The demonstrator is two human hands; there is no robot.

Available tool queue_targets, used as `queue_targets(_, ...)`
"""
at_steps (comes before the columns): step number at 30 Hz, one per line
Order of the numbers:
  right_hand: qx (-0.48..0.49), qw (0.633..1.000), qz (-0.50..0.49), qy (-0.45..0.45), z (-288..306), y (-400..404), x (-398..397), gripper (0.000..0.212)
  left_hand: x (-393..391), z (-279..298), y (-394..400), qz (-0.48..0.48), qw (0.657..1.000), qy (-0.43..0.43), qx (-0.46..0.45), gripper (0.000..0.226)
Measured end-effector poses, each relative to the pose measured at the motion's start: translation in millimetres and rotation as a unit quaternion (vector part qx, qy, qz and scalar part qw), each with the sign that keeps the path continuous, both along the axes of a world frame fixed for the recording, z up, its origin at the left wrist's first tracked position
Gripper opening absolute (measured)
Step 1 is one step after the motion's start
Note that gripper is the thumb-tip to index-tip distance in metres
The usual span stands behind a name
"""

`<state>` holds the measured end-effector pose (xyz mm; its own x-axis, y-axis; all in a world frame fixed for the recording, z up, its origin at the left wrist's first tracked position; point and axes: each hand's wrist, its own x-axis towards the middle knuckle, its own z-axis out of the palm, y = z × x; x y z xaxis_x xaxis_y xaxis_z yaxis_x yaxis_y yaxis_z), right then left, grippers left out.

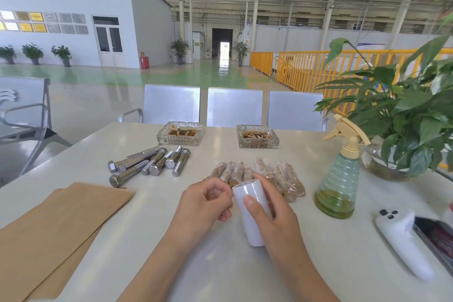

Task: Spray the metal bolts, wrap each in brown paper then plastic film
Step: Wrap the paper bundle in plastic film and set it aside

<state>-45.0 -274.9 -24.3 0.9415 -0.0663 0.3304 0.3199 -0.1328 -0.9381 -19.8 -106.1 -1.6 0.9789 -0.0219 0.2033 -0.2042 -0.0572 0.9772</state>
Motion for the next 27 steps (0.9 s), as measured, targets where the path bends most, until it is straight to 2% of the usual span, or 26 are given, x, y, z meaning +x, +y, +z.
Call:
queue_targets(6,0.121,0.990,0.008,0.065,5.2,-2.8,-1.7,0.041,-0.4,3.2,6.0,-0.038,0.999,0.015,-0.035,0.021)
queue_targets(8,0.123,0.990,0.027,0.067,6.8,-2.6,-3.1,0.040,-3.0,3.1,3.8,-0.079,0.996,0.026,-0.036,0.012)
queue_targets(12,0.127,0.987,0.070,0.073,9.5,0.0,-5.3,0.032,-1.7,2.2,-0.3,-0.083,0.995,0.031,-0.037,0.030)
queue_targets(16,0.144,0.979,0.102,0.103,11.0,0.0,-7.1,0.029,-0.9,3.1,5.4,-0.113,0.992,-0.005,-0.048,0.018)
queue_targets(18,0.154,0.976,0.104,0.115,10.9,-0.7,-6.5,0.027,-1.1,2.4,7.7,-0.142,0.989,-0.005,-0.037,0.027)
queue_targets(20,0.169,0.971,0.111,0.127,11.2,-1.5,-5.4,0.033,-1.1,2.4,9.7,-0.154,0.988,0.003,-0.032,0.033)
queue_targets(23,0.178,0.968,0.117,0.132,10.6,-1.8,-4.6,0.045,-1.4,2.8,10.8,-0.163,0.986,0.006,-0.022,0.028)
queue_targets(27,0.161,0.973,0.114,0.123,7.1,-1.2,-3.1,0.039,-3.3,0.7,6.5,-0.166,0.986,-0.008,0.022,0.031)
